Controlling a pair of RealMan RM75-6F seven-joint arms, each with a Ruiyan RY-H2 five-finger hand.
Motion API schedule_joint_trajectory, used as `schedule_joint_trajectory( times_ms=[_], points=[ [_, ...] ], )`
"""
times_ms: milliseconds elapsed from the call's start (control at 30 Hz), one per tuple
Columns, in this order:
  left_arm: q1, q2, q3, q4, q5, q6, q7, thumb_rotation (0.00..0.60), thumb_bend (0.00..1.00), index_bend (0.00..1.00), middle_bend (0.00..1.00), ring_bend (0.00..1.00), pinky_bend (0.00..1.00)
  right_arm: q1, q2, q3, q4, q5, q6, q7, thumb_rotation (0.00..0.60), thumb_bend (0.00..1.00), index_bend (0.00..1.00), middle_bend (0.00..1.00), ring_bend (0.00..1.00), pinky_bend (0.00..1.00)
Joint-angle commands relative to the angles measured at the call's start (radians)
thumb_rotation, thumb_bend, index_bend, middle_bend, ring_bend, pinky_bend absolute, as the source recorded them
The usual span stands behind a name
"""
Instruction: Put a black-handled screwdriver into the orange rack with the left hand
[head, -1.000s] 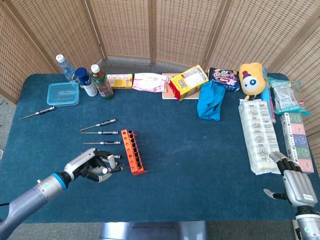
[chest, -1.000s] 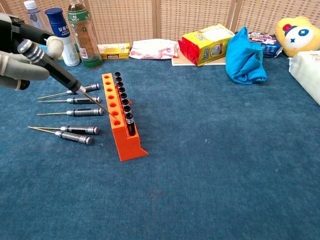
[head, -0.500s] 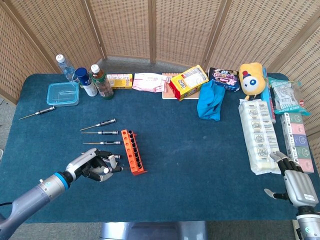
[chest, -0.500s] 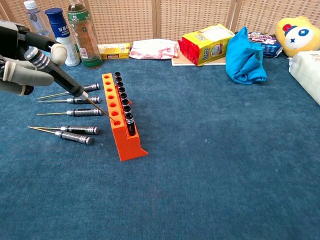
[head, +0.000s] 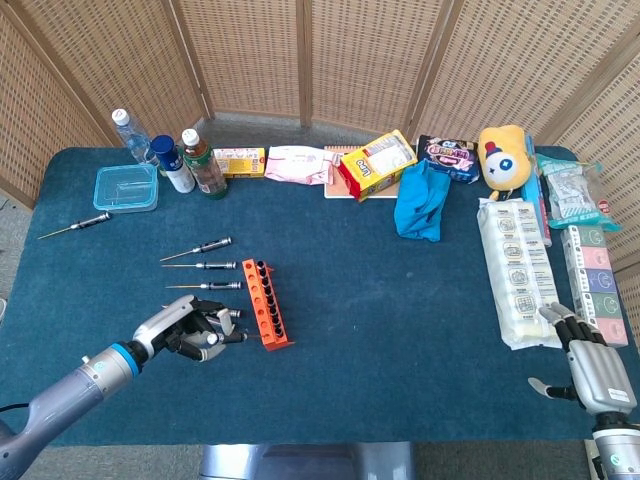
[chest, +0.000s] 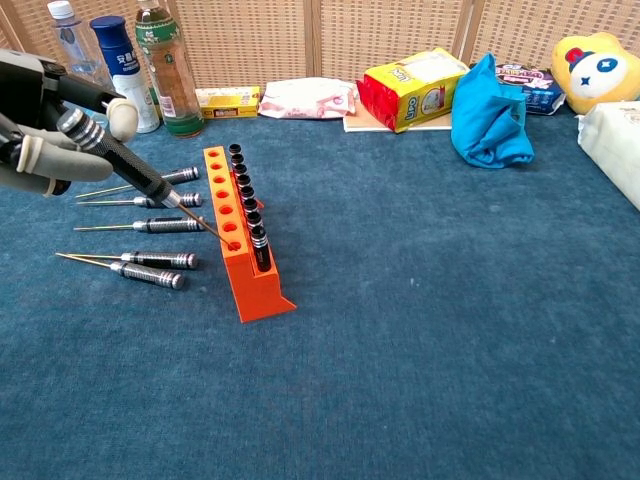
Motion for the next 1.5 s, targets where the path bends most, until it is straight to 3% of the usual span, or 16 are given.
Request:
schedule_joint_trajectory(
  times_ms=[33, 1067, 1500],
  points=[
    [-0.001, -0.012, -0.004, -0.002, -0.031, 0.01, 0.032, 0.6, 0.41, 0.65, 1.0, 1.0, 1.0, 0.0, 0.0, 0.0, 0.0, 0.001, -0.001, 0.0, 0.6, 0.12, 0.13, 0.06, 0.12, 0.14],
    [-0.006, -0.094, -0.027, -0.04, -0.247, 0.084, 0.292, 0.6, 0.41, 0.65, 1.0, 1.0, 1.0, 0.005, -0.002, -0.003, -0.001, 0.003, -0.011, -0.007, 0.6, 0.13, 0.13, 0.06, 0.12, 0.14],
    [-0.02, -0.145, -0.043, -0.042, -0.329, 0.105, 0.389, 0.6, 0.41, 0.49, 1.0, 1.0, 1.0, 0.005, 0.002, -0.003, -0.003, 0.003, -0.011, -0.002, 0.6, 0.13, 0.13, 0.06, 0.12, 0.14]
  ],
)
